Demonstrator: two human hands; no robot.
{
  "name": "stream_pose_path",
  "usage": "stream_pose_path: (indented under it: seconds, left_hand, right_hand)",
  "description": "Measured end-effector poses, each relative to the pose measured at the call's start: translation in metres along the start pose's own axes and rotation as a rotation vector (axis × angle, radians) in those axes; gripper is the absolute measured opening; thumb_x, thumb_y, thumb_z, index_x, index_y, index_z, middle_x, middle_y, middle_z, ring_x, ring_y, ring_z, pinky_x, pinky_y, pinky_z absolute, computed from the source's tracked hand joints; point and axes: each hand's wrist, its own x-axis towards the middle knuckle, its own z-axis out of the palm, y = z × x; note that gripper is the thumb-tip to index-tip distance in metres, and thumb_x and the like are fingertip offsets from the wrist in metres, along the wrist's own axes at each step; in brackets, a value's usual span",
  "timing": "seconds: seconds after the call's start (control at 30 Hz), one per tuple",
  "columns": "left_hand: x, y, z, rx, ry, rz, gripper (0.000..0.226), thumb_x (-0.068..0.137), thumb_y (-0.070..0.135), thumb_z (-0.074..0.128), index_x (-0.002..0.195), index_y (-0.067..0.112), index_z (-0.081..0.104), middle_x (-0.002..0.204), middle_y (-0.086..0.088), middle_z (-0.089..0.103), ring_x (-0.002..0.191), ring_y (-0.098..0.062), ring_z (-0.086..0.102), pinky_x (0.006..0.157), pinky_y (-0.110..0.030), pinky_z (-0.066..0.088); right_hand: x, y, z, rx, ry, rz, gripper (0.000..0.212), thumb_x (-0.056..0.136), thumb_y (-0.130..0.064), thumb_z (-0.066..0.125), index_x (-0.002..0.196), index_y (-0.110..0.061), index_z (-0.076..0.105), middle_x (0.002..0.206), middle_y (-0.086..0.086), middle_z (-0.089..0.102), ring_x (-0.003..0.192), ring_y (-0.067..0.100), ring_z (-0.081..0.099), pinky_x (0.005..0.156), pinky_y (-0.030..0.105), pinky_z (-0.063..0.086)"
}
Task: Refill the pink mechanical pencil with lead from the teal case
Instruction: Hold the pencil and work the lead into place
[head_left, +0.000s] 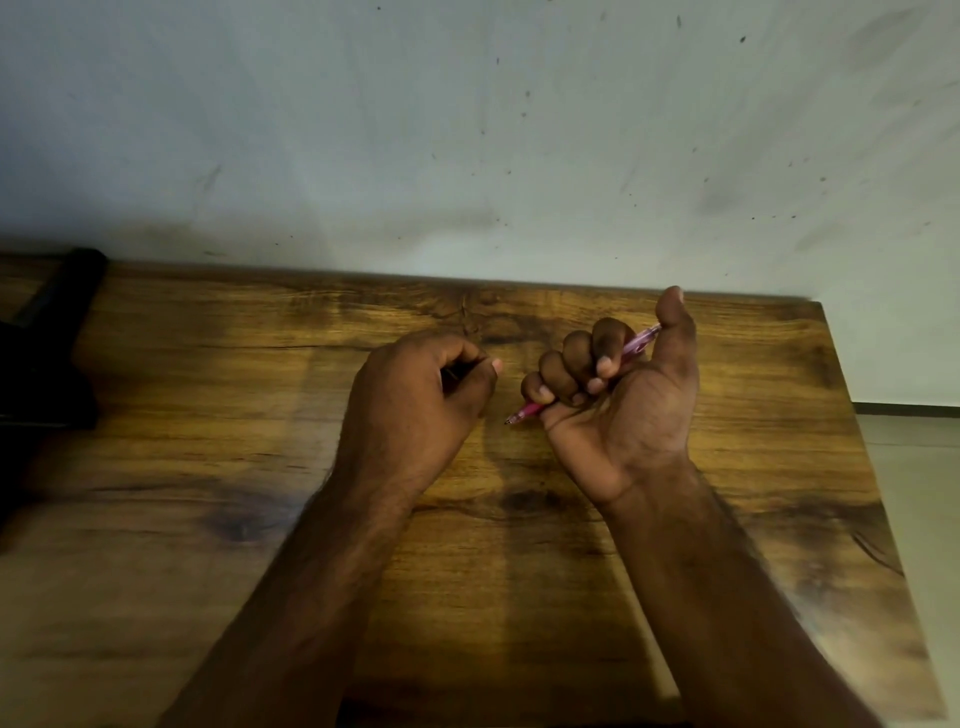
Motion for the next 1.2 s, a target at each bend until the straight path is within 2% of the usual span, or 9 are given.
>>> stream_pose_path:
  seconds: [0.13, 0.3, 0.47, 0.63, 0.8, 0.93, 1.1, 1.2]
  left_hand:
    - [-0.0002, 0.0002, -0.0011, 0.001, -0.005, -0.004, 0.012, 0.093, 0.04, 0.073, 0.088, 0.03, 0.076, 0.075, 0.018, 0.069, 0.074, 0.004, 0.065, 0.062, -0.017, 0.051]
    - [0.0, 0.0009, -0.0004, -0.001, -0.002, -0.001, 0.01, 0.093, 0.039, 0.074, 0.088, 0.03, 0.077, 0.076, 0.018, 0.069, 0.072, 0.004, 0.064, 0.062, -0.017, 0.051]
    - [-0.0003, 0.0012, -0.0005, 0.006, -0.004, 0.003, 0.01, 0.093, 0.038, 0.073, 0.088, 0.029, 0.076, 0.077, 0.017, 0.069, 0.072, 0.004, 0.064, 0.062, -0.018, 0.051]
    - [0.0002, 0.0011, -0.0009, 0.012, -0.009, 0.004, 0.011, 0.093, 0.039, 0.072, 0.089, 0.03, 0.077, 0.077, 0.017, 0.07, 0.072, 0.004, 0.064, 0.062, -0.017, 0.051]
    - [-0.0004, 0.0013, -0.0014, 0.011, -0.01, -0.001, 0.011, 0.093, 0.039, 0.072, 0.09, 0.029, 0.077, 0.078, 0.017, 0.07, 0.073, 0.004, 0.064, 0.062, -0.016, 0.05]
    - [-0.0002, 0.0017, -0.0011, 0.007, -0.011, 0.003, 0.011, 0.093, 0.038, 0.073, 0.09, 0.028, 0.077, 0.078, 0.016, 0.07, 0.072, 0.004, 0.064, 0.062, -0.017, 0.05]
    - [-0.0003, 0.0008, -0.0013, 0.007, -0.008, -0.002, 0.011, 0.093, 0.039, 0.073, 0.089, 0.029, 0.077, 0.078, 0.017, 0.07, 0.073, 0.004, 0.064, 0.062, -0.017, 0.05]
    - [-0.0004, 0.0001, -0.001, 0.005, -0.008, -0.003, 0.01, 0.093, 0.039, 0.073, 0.088, 0.03, 0.077, 0.078, 0.018, 0.069, 0.072, 0.004, 0.064, 0.061, -0.014, 0.048]
  right_hand:
    - [-0.0008, 0.0001, 0.0003, 0.011, -0.002, 0.002, 0.081, 0.094, -0.079, 0.035, 0.049, -0.012, 0.04, 0.045, 0.001, 0.025, 0.047, 0.017, 0.02, 0.055, 0.032, 0.03]
    - [-0.0002, 0.0003, -0.0003, -0.006, -0.005, 0.0, 0.074, 0.1, -0.065, 0.038, 0.048, -0.011, 0.042, 0.045, 0.001, 0.026, 0.046, 0.017, 0.023, 0.055, 0.032, 0.032]
    - [-0.0008, 0.0004, 0.0004, 0.01, -0.005, 0.008, 0.08, 0.093, -0.078, 0.035, 0.048, -0.012, 0.04, 0.045, 0.001, 0.024, 0.048, 0.017, 0.02, 0.055, 0.032, 0.03]
    - [-0.0004, 0.0007, -0.0011, -0.012, -0.002, -0.001, 0.072, 0.098, -0.064, 0.042, 0.049, -0.012, 0.042, 0.046, 0.001, 0.026, 0.047, 0.017, 0.022, 0.055, 0.032, 0.031]
    - [-0.0003, 0.0009, -0.0011, 0.005, -0.002, -0.002, 0.079, 0.095, -0.076, 0.037, 0.048, -0.012, 0.041, 0.045, 0.001, 0.025, 0.048, 0.017, 0.02, 0.056, 0.031, 0.031]
    - [-0.0005, 0.0012, -0.0015, -0.005, -0.017, -0.013, 0.07, 0.098, -0.063, 0.042, 0.049, -0.012, 0.044, 0.045, 0.0, 0.028, 0.048, 0.016, 0.023, 0.056, 0.032, 0.032]
    - [-0.001, 0.0007, -0.0005, 0.022, -0.018, -0.021, 0.077, 0.096, -0.073, 0.037, 0.048, -0.013, 0.042, 0.045, 0.0, 0.027, 0.048, 0.017, 0.021, 0.055, 0.032, 0.031]
    - [-0.0005, -0.0001, -0.0008, 0.011, -0.018, -0.04, 0.072, 0.099, -0.063, 0.04, 0.048, -0.012, 0.043, 0.045, 0.001, 0.027, 0.048, 0.017, 0.021, 0.055, 0.032, 0.031]
